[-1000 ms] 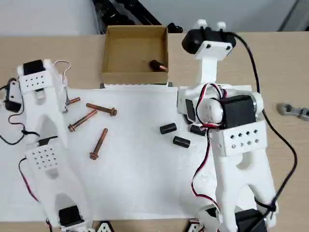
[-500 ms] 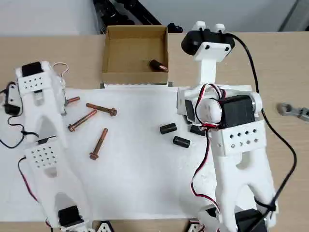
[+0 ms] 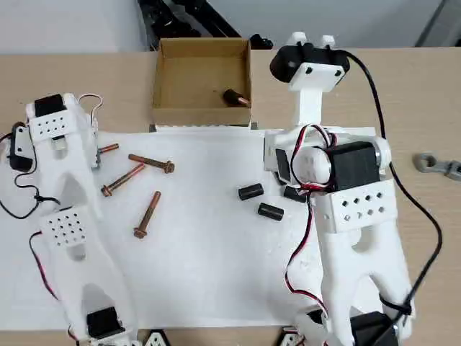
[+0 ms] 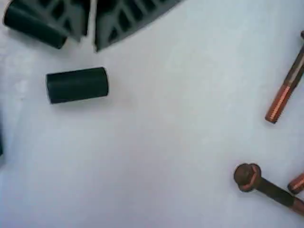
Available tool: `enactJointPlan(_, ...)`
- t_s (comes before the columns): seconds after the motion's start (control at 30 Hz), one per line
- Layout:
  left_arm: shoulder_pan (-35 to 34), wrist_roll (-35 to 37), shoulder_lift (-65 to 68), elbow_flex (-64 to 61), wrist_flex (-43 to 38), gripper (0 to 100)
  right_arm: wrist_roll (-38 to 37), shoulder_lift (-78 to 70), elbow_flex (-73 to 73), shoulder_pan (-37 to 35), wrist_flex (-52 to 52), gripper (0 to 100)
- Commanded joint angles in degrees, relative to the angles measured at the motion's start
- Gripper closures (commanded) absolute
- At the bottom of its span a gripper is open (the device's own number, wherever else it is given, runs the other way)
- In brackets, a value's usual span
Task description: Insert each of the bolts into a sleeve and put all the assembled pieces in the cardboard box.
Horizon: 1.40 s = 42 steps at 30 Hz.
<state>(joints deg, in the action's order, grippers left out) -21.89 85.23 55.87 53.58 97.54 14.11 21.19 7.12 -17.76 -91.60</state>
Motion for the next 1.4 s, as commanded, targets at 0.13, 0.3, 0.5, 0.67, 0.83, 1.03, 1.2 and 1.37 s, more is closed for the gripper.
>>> enactJointPlan(0.13, -1.7, -1.8, -0.4, 0.1, 2.8, 100, 0.6, 2.1, 0.2, -0.5, 0.7, 99.4)
enactJointPlan(0.3, -1.7, -2.2, -0.5, 1.1, 2.9, 100, 0.6, 2.1, 0.2, -0.5, 0.7, 99.4)
enactJointPlan(0.5, -1.7, -7.1, -0.5, 5.1, 2.9, 100, 0.6, 2.1, 0.2, -0.5, 0.7, 99.4)
enactJointPlan(0.67, -1.8, -14.1, -0.5, 10.0, 3.0, 100, 0.7, 2.1, 0.2, -0.5, 0.7, 99.4)
enactJointPlan(0.83, -1.8, -24.9, -0.5, 13.6, 3.0, 100, 0.7, 2.1, 0.1, -0.5, 0.7, 99.4)
enactJointPlan(1.03, -3.4, -37.3, -0.4, 13.7, 2.9, 100, 0.7, 2.1, 0.1, -0.2, 0.1, 99.4)
enactJointPlan(1.2, -5.8, -40.0, -0.5, 14.1, 2.9, 99, 0.7, 2.1, 0.0, -0.2, 0.1, 99.4)
enactJointPlan(1.37, -3.8, -62.2, -0.4, 21.2, 2.9, 95, 0.7, 2.1, 0.0, -0.2, 0.1, 99.4)
